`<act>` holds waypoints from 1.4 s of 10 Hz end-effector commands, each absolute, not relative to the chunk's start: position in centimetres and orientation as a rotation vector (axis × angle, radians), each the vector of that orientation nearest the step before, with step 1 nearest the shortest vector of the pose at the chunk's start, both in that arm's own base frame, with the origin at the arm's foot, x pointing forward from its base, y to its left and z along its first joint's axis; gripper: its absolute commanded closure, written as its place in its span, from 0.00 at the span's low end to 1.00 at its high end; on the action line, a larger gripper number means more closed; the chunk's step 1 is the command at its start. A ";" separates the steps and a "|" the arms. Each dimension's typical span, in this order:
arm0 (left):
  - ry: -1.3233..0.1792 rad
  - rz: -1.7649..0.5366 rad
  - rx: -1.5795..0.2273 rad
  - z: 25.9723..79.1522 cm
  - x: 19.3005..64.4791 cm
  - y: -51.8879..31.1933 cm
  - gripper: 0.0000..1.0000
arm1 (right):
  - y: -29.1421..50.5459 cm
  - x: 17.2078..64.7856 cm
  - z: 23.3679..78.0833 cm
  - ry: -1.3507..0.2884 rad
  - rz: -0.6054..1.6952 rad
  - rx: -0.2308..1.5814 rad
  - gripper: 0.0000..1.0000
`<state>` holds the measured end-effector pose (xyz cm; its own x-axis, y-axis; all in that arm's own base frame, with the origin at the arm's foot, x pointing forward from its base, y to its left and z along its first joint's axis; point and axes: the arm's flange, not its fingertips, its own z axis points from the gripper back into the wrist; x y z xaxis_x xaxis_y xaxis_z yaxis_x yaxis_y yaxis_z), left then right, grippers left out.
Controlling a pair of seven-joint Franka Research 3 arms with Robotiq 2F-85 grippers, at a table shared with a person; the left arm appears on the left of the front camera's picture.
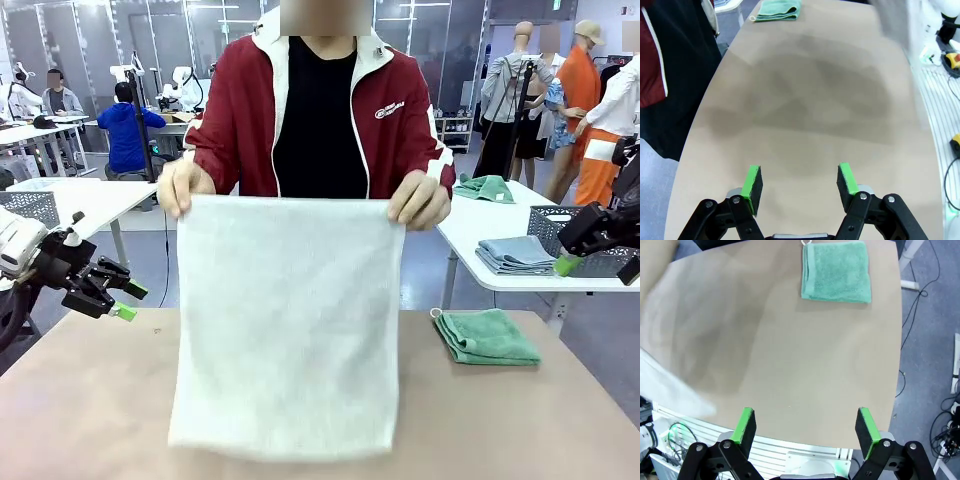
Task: Fold the towels and place them in the basket.
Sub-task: When a person lays out a Towel with hook on the table, fold it in half twice.
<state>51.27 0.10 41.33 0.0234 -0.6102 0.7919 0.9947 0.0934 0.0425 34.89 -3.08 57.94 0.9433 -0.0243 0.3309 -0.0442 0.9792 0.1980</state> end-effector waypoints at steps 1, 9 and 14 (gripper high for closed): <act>-0.760 -1.387 -0.640 41.5 51.2 0.1 0.24 | -3.2 34.9 58.2 -0.342 0.007 0.205 0.00; -0.760 -1.387 -0.640 41.5 51.2 0.1 0.24 | -3.2 34.9 58.2 -0.342 0.007 0.205 0.00; -0.760 -1.387 -0.640 41.5 51.2 0.1 0.24 | -3.2 34.9 58.2 -0.342 0.007 0.205 0.00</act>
<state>51.27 0.10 41.33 0.0234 -0.6102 0.7919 0.9947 0.0934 0.0425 34.89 -3.08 57.94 0.9433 -0.0243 0.3309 -0.0442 0.9792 0.1980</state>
